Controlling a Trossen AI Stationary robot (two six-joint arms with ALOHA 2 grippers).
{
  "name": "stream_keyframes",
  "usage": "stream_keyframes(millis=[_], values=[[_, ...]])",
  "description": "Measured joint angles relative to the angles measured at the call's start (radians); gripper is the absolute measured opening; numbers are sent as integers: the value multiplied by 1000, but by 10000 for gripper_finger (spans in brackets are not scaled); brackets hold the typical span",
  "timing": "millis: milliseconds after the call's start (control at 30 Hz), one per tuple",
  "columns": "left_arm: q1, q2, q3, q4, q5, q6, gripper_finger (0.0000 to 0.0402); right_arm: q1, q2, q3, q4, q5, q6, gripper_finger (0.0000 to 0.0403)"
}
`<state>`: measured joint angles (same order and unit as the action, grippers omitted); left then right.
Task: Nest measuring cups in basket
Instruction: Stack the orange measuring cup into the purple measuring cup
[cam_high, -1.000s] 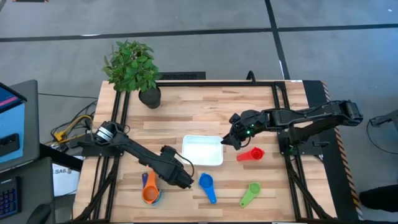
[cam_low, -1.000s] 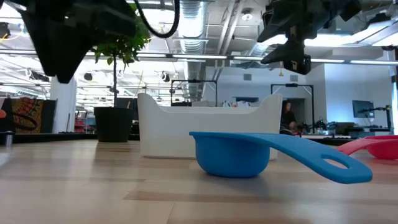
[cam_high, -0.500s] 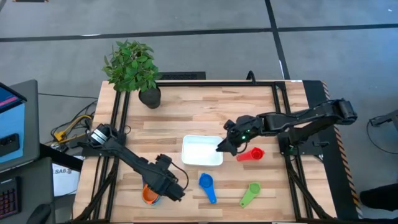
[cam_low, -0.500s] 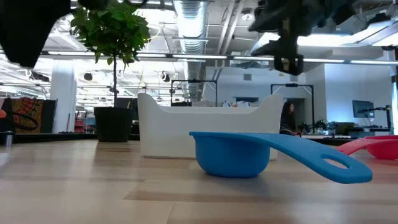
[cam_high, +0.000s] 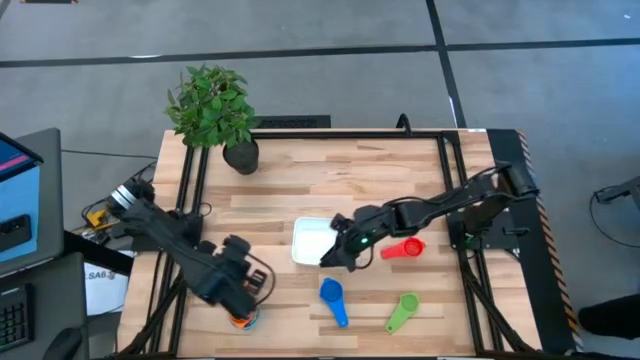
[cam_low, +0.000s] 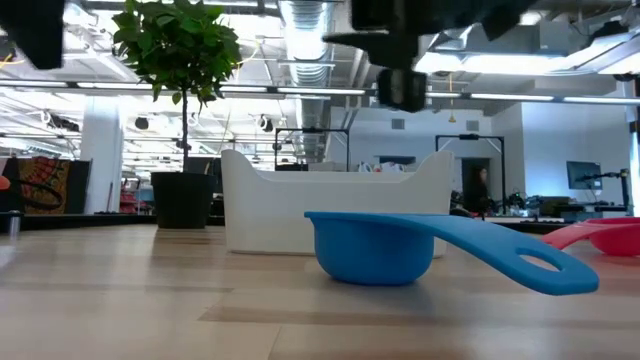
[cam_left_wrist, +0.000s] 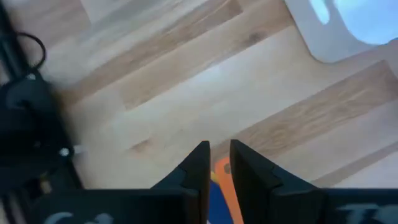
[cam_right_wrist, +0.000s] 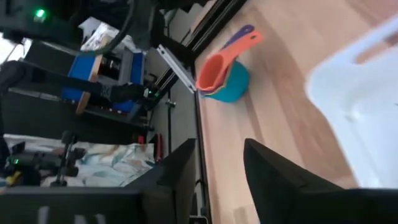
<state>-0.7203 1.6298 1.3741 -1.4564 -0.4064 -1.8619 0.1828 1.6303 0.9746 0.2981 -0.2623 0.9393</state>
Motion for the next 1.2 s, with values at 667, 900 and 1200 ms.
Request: stream_keyframes(millis=[667, 900, 1200], values=[[-257, -179, -451, 357, 239, -58, 0, 12, 633, 835, -452, 17, -217, 16], [-275, -178, -555, 561, 158, -31, 0, 15, 794, 1104, -660, 28, -295, 7], [-238, -178, -558, 640, 24, 78, 0, 14, 880, 1240, -778, 28, -326, 14]])
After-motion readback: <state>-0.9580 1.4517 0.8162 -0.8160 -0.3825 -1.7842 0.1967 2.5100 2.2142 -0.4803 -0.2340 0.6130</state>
